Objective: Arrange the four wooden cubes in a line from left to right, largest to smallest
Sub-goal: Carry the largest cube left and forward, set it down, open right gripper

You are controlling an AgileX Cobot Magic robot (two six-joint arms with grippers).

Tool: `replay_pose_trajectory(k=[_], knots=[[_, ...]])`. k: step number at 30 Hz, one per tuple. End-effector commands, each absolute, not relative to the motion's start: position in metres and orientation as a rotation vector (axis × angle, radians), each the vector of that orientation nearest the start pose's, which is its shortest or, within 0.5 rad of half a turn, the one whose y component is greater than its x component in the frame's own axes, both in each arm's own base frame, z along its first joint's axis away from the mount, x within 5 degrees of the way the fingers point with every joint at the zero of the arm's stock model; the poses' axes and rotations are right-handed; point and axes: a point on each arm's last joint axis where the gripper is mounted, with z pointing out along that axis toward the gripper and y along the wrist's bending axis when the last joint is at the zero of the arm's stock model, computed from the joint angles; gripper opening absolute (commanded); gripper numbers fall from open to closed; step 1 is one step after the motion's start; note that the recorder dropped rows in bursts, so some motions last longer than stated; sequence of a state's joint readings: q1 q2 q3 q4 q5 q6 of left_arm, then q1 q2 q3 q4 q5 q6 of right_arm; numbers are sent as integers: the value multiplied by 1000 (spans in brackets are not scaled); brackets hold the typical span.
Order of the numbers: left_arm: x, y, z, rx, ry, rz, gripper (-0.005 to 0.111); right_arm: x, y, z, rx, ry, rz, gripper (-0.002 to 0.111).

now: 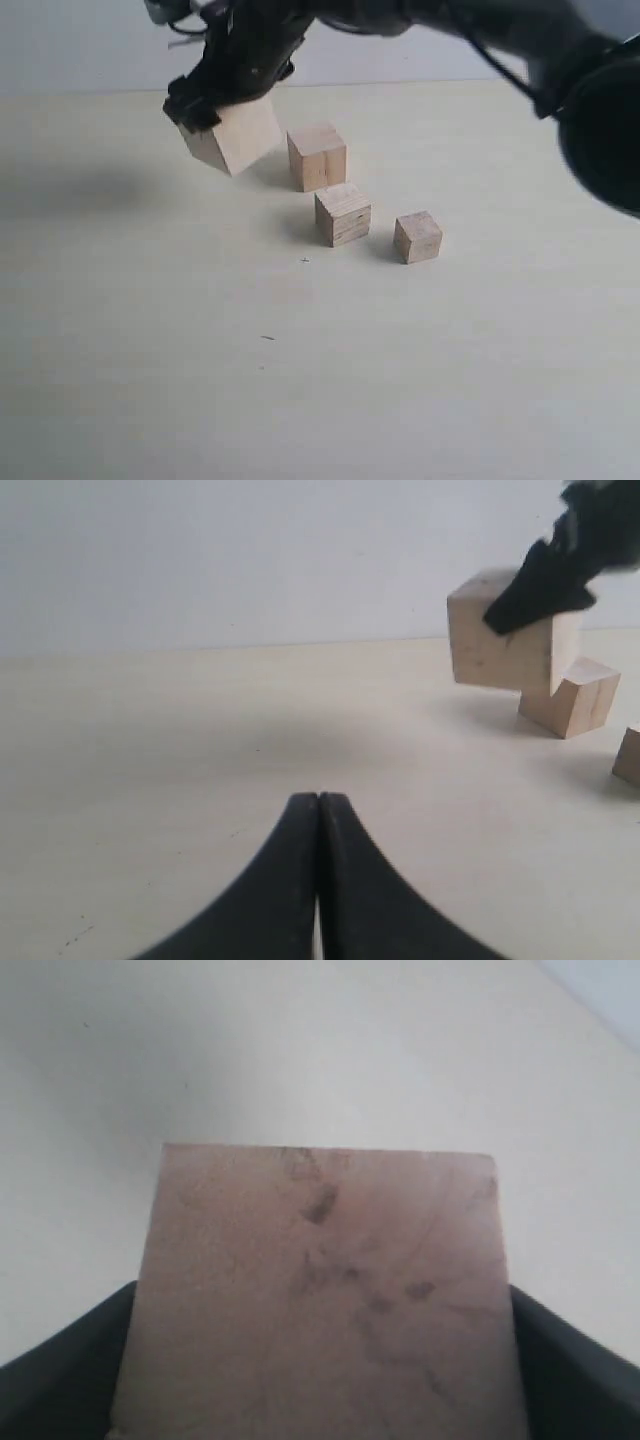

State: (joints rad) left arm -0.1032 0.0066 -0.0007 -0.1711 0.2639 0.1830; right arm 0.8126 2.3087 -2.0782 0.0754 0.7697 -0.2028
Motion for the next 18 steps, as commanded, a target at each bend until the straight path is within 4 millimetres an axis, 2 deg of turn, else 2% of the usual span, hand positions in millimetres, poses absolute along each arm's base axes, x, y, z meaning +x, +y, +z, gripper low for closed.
replay_pose_trajectory(k=[1,4,8,11,18], knots=[[54,-10,190,128,1737,-110,0,340,371,290,-1232,2097,364,1],[54,-10,190,128,1737,-110,0,325,369,305,-1360,2067,468,1],[54,-10,190,128,1737,-110,0,304,373,299,-1669,1948,638,1],[54,-10,190,128,1737,-110,0,295,377,280,-1812,1886,744,1],[54,-10,190,128,1737,-110,0,291,383,215,-1939,1849,861,1]])
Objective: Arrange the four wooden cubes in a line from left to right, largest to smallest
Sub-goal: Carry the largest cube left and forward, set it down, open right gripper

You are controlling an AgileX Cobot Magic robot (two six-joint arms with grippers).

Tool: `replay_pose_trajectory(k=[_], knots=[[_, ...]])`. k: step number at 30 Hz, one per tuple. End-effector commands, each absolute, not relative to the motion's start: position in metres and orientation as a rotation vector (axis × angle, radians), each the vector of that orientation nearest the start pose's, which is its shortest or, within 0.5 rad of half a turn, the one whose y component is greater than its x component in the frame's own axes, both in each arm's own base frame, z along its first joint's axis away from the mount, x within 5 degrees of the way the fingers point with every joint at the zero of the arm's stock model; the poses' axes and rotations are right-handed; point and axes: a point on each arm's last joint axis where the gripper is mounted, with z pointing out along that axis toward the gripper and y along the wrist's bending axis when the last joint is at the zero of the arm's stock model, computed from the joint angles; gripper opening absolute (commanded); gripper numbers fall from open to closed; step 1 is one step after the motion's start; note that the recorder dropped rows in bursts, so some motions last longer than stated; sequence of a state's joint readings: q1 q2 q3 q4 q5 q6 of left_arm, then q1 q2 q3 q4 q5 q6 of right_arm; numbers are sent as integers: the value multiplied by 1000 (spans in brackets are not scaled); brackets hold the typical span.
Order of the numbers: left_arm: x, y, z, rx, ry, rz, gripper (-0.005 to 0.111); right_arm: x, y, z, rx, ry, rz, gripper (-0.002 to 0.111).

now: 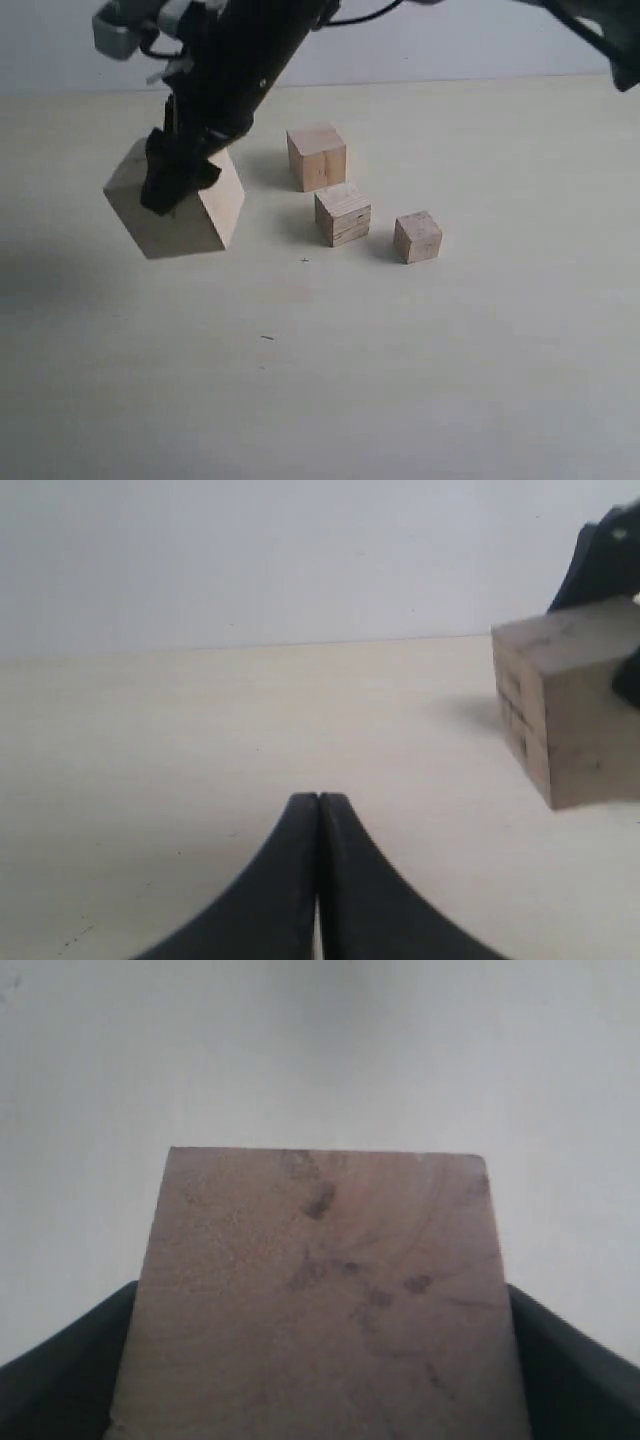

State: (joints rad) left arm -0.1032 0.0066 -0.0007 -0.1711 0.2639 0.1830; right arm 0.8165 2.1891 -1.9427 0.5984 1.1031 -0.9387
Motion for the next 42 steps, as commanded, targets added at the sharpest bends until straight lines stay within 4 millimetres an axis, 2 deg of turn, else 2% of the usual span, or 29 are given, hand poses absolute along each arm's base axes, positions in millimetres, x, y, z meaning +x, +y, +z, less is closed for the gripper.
replay_pose_trajectory(k=[1,6,10,15,21,23,25,26,27,28,31,33,36,42], knots=[[54,-10,190,128,1737,-110,0,291,385,206,-1953,1829,885,1],[54,-10,190,128,1737,-110,0,297,392,165,-1970,1843,893,1],[54,-10,190,128,1737,-110,0,299,394,142,-1966,1877,901,1],[54,-10,190,128,1737,-110,0,299,395,130,-1961,1907,922,1],[54,-10,190,128,1737,-110,0,299,395,128,-1979,1904,903,1],[54,-10,190,128,1737,-110,0,294,399,126,-2024,1874,836,2],[54,-10,190,128,1737,-110,0,286,409,124,-2035,1855,738,11],[54,-10,190,128,1737,-110,0,282,414,122,-2034,1854,675,20],[54,-10,190,128,1737,-110,0,280,416,122,-2035,1856,656,24],[54,-10,190,128,1737,-110,0,278,417,121,-2045,1853,631,36],[54,-10,190,128,1737,-110,0,277,416,120,-2080,1851,609,59],[54,-10,190,128,1737,-110,0,275,414,120,-2108,1860,622,67],[54,-10,190,128,1737,-110,0,272,412,120,-2143,1871,641,75],[54,-10,190,128,1737,-110,0,271,401,119,-2247,1923,539,75]])
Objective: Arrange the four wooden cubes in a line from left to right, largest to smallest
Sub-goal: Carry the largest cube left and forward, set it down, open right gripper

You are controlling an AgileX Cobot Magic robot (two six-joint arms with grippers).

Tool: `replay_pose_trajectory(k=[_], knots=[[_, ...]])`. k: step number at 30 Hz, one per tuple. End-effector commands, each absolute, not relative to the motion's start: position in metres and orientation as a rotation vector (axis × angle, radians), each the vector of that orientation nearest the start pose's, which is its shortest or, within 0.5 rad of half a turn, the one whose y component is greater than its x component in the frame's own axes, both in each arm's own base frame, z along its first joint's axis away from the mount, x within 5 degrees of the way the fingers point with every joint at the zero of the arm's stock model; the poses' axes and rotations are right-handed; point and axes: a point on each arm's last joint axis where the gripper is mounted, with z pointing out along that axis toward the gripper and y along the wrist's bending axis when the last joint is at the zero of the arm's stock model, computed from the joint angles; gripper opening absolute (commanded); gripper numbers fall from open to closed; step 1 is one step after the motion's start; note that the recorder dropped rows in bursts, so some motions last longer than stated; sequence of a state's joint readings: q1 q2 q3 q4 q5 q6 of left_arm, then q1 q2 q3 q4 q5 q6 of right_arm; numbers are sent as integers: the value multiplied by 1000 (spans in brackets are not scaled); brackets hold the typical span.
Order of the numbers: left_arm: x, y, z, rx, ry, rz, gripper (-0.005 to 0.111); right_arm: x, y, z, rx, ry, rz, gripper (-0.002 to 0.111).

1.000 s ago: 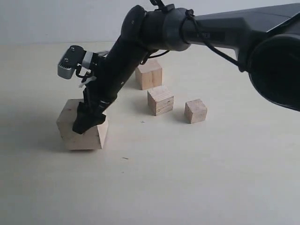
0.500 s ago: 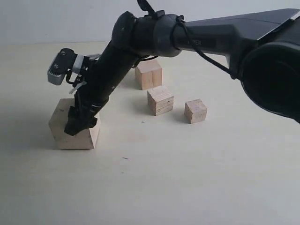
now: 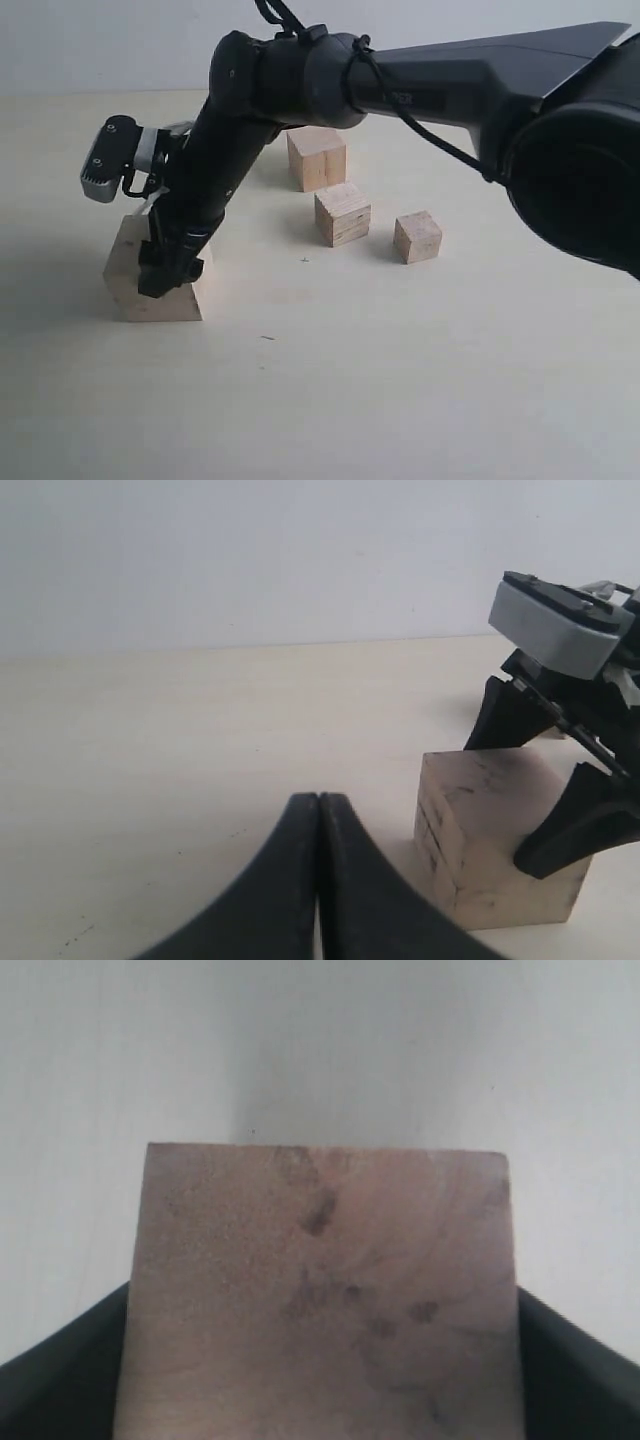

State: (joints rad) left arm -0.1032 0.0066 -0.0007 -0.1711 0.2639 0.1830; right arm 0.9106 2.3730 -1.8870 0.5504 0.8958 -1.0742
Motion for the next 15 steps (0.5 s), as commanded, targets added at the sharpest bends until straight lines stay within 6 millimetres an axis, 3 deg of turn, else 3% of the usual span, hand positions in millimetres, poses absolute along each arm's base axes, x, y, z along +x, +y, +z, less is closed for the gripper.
replay_pose_trajectory(k=[1,8,12,13,15], knots=[[54,-10,190,128,1737,-110,0,272,399,117,-2251,1957,502,75],[54,-10,190,128,1737,-110,0,276,400,119,-2161,2013,468,78],[54,-10,190,128,1737,-110,0,276,401,125,-2129,2023,469,96],[54,-10,190,128,1737,-110,0,276,401,136,-2085,2042,477,105],[54,-10,190,128,1737,-110,0,275,400,163,-2047,2002,480,105]])
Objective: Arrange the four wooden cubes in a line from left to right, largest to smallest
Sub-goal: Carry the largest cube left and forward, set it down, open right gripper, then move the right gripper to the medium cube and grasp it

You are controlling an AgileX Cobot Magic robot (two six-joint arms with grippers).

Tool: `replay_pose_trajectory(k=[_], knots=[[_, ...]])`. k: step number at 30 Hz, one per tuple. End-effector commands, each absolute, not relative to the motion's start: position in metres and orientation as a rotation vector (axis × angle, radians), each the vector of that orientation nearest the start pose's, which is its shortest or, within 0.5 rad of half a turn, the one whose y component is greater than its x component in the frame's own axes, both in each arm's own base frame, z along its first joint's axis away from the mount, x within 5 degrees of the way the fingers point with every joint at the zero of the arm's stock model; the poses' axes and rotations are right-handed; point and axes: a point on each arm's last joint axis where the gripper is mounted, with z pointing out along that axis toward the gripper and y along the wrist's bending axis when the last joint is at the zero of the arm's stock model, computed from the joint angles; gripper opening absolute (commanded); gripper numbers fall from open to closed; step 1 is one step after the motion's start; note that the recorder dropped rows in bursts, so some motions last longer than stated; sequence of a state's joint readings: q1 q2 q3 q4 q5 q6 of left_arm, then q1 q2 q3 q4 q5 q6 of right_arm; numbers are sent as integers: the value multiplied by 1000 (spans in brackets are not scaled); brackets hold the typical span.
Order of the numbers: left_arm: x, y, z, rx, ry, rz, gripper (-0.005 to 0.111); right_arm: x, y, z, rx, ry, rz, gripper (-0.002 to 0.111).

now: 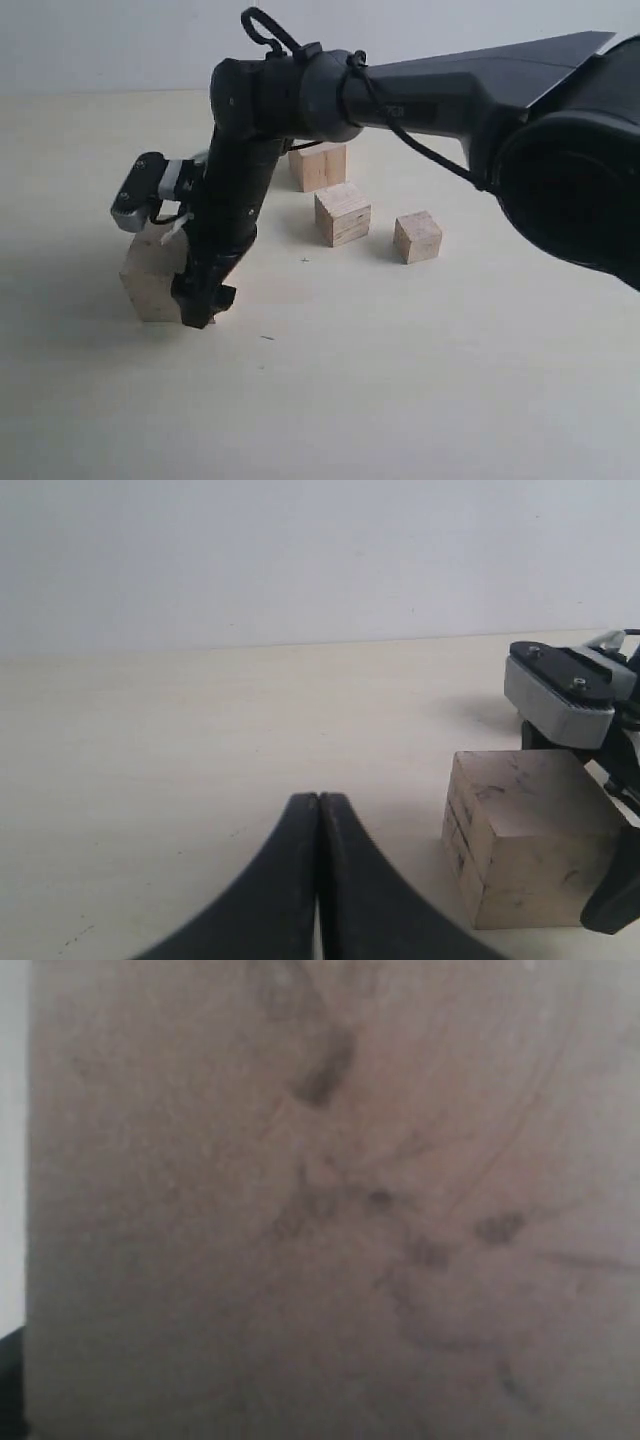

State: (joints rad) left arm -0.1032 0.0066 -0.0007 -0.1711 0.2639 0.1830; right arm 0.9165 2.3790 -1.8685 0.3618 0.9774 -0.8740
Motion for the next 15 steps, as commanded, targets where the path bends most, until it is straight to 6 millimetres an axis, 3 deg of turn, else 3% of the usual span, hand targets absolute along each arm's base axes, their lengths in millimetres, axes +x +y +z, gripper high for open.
replay_pose_trajectory(k=[1,2,3,5,8,10,12,15], knots=[[54,-10,190,128,1737,-110,0,275,399,179,-2031,1972,479,105],[54,-10,190,128,1737,-110,0,272,396,215,-2008,1917,485,105],[54,-10,190,128,1737,-110,0,270,392,236,-1982,1905,490,105],[54,-10,190,128,1737,-110,0,266,370,309,-1791,1937,451,105],[54,-10,190,128,1737,-110,0,276,346,340,-1589,2013,305,105],[54,-10,190,128,1737,-110,0,300,320,345,-1306,2181,156,105],[54,-10,190,128,1737,-110,0,320,307,330,-976,2386,152,105],[54,-10,190,128,1737,-110,0,337,304,309,-884,2446,86,105]])
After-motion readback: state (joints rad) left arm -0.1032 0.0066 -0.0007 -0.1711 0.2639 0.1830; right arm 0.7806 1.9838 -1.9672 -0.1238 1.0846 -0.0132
